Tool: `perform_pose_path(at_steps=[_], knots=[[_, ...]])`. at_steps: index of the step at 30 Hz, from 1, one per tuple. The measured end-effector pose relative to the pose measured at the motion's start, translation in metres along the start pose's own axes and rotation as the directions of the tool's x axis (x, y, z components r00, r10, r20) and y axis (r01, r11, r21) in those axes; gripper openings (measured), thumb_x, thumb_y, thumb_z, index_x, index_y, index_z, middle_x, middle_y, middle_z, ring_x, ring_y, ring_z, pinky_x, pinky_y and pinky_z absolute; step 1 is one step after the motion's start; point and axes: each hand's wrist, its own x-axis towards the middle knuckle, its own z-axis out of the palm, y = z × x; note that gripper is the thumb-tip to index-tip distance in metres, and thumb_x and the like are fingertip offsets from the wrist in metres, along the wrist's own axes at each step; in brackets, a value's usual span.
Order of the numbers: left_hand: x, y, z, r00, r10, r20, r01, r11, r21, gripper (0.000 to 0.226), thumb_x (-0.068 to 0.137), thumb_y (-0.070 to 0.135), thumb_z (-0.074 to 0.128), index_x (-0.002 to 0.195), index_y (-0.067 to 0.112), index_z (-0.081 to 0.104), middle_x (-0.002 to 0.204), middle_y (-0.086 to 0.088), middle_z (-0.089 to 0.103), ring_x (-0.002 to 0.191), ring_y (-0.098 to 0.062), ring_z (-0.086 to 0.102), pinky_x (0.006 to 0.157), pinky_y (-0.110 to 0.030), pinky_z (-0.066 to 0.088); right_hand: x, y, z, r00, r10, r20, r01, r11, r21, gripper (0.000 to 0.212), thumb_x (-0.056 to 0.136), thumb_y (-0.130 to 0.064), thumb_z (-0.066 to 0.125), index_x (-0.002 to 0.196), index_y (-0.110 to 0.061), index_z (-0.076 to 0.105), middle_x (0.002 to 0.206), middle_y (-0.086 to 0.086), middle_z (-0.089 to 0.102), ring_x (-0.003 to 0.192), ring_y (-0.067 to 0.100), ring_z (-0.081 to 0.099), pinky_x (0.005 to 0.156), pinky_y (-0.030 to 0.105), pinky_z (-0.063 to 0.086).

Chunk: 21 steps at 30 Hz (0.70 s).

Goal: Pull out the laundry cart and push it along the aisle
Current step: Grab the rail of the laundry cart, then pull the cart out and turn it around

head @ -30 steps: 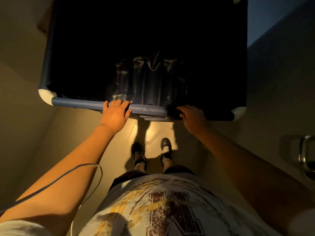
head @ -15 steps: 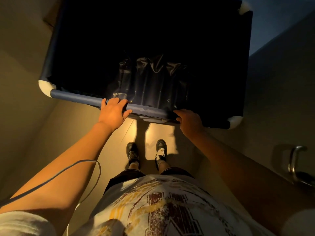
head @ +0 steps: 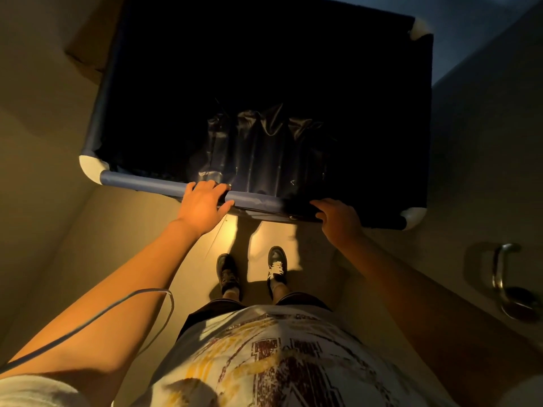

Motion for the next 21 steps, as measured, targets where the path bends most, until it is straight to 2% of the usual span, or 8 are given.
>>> perform_pose_path(at_steps=[3, 8, 13, 21], knots=[[0.001, -0.027, -0.002, 1.000, 0.000, 0.009, 0.000, 1.000, 0.016, 0.043, 0.098, 0.056, 0.048, 0.125, 0.025, 0.060, 0.106, -0.004, 0.063, 0.106, -0.032, 0.060, 0.108, -0.053, 0.038, -0.004, 0.005, -0.001, 1.000, 0.023, -0.002, -0.023, 1.000, 0.008, 0.040, 0.098, -0.010, 0.057, 0.137, -0.018, 0.060, 0.133, 0.009, 0.066, 0.120, 0.032, 0.063, 0.099, 0.049, 0.052], [-0.002, -0.081, -0.002, 0.998, -0.068, 0.010, 0.067, 0.990, 0.122, 0.061, 0.092, 0.075, 0.043, 0.118, 0.022, 0.061, 0.108, -0.008, 0.064, 0.109, -0.034, 0.059, 0.111, -0.059, 0.034, -0.011, 0.011, 0.000, 0.999, 0.024, -0.021, -0.025, 0.999, -0.031, 0.040, 0.100, -0.013, 0.056, 0.139, -0.019, 0.059, 0.135, 0.006, 0.065, 0.122, 0.027, 0.063, 0.100, 0.047, 0.050], [-0.002, -0.073, 0.001, 0.996, -0.092, 0.008, 0.090, 0.990, 0.110, 0.060, 0.093, 0.073, 0.043, 0.119, 0.021, 0.060, 0.111, -0.009, 0.063, 0.112, -0.034, 0.058, 0.112, -0.057, 0.033, -0.014, 0.013, 0.001, 0.998, 0.036, -0.054, -0.038, 0.999, -0.033, 0.041, 0.097, -0.008, 0.059, 0.137, -0.017, 0.061, 0.131, 0.009, 0.068, 0.119, 0.029, 0.065, 0.101, 0.049, 0.050], [-0.004, -0.061, 0.009, 0.994, -0.098, -0.041, 0.101, 0.991, 0.084, 0.059, 0.094, 0.071, 0.044, 0.119, 0.020, 0.060, 0.107, -0.008, 0.062, 0.110, -0.032, 0.058, 0.115, -0.057, 0.031, -0.008, 0.020, -0.002, 0.995, 0.091, -0.036, -0.092, 0.995, -0.036, 0.043, 0.098, -0.007, 0.056, 0.139, -0.018, 0.059, 0.135, 0.008, 0.065, 0.125, 0.028, 0.061, 0.106, 0.048, 0.046]])
